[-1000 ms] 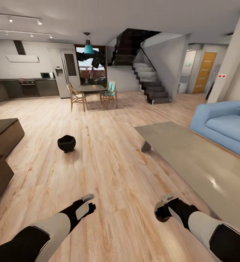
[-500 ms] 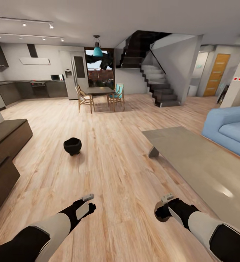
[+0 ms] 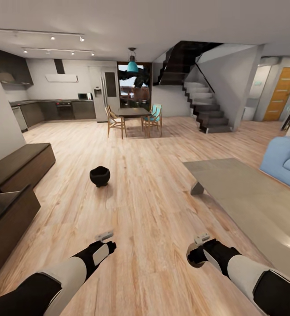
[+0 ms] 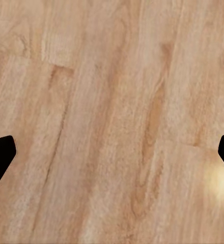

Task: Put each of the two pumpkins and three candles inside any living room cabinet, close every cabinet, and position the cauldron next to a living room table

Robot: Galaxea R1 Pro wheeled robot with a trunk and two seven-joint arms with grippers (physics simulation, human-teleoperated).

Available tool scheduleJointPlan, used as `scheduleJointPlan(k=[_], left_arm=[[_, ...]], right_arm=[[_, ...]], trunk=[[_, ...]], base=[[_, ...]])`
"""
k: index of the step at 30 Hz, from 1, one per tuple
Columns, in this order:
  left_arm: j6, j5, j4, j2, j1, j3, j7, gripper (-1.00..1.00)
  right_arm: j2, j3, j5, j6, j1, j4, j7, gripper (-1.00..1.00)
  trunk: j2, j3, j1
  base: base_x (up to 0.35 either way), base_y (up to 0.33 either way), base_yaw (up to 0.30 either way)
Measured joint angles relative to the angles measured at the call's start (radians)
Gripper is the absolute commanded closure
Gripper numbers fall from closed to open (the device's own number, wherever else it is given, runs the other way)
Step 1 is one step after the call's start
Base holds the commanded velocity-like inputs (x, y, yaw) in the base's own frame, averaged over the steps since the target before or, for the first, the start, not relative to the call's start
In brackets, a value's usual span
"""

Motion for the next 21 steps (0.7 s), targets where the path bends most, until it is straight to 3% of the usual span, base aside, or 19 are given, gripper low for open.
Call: scheduleJointPlan(k=[7,10,21], left_arm=[[-0.001,0.001,0.0,0.004,0.0,0.002,0.0,-1.0],[-0.001,0.002,-0.001,0.004,0.0,0.002,0.0,-1.0],[-0.001,0.002,0.0,0.004,0.0,0.002,0.0,-1.0]], right_arm=[[0.0,0.02,-0.001,0.0,0.007,0.0,0.0,1.0],[0.0,0.072,-0.002,0.0,0.021,0.0,0.0,1.0],[0.0,0.085,-0.002,0.0,0.023,0.0,-0.001,1.0]], trunk=[[0.0,0.008,0.0],[0.0,0.011,0.0],[0.0,0.02,0.0]], base=[[0.074,-0.046,0.215],[0.252,-0.198,0.227],[0.268,-0.223,0.251]])
